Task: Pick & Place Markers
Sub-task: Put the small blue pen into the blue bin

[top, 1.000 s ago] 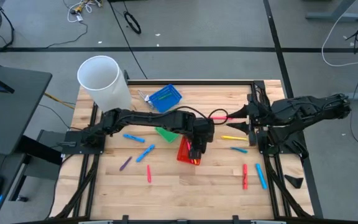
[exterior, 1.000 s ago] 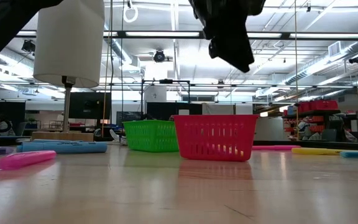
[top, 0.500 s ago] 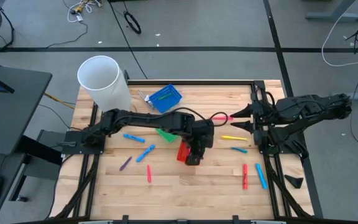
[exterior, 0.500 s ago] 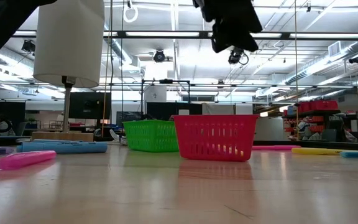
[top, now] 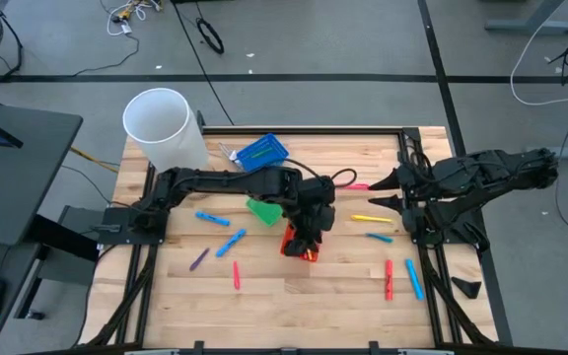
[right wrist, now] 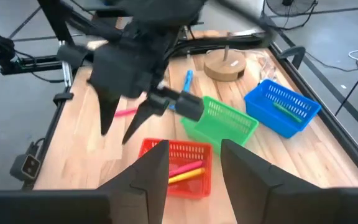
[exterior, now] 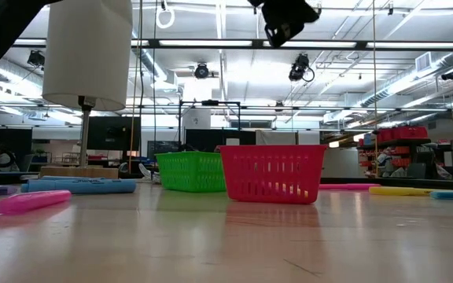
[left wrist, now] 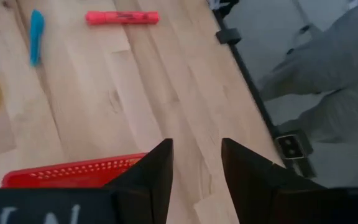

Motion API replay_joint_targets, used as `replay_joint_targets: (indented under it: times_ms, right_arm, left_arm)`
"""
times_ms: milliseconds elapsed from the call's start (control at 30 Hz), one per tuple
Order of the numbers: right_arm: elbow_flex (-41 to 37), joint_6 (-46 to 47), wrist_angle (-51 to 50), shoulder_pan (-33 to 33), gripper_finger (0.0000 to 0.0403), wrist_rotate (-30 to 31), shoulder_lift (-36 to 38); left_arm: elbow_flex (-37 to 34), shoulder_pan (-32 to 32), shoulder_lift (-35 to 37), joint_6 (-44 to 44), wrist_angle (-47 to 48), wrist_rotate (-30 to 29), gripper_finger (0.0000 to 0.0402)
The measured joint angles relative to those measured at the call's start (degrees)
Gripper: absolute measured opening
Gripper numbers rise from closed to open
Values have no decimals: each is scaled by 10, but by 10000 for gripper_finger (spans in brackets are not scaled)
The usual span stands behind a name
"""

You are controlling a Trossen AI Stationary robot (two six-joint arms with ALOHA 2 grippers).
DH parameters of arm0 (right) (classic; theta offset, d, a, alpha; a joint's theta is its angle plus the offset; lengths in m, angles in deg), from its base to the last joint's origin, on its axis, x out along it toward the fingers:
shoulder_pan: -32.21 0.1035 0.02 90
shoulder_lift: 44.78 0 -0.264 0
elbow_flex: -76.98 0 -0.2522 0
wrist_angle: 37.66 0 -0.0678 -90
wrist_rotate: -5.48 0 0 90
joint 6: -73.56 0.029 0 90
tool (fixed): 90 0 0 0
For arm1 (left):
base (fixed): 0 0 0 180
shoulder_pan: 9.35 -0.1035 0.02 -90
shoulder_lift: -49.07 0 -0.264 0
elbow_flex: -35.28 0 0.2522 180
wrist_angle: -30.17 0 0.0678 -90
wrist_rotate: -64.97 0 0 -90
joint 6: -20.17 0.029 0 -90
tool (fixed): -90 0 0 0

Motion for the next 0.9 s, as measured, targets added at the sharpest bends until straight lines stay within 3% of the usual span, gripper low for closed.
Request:
replay_joint_targets:
  times_ms: [133,433,733,900]
  right_arm:
    - [0,14,-13,0,149,-1,0]
    - [0,29,-54,0,149,-1,0]
    - [0,13,-55,0,149,0,0]
    - [0,11,-54,0,149,0,0]
  left_arm:
    - [0,-8,5,2,9,29,140]
    - [-7,-9,47,-18,32,31,140]
    - [-8,19,123,-51,52,-112,140]
    - [-31,29,167,-45,18,-184,140]
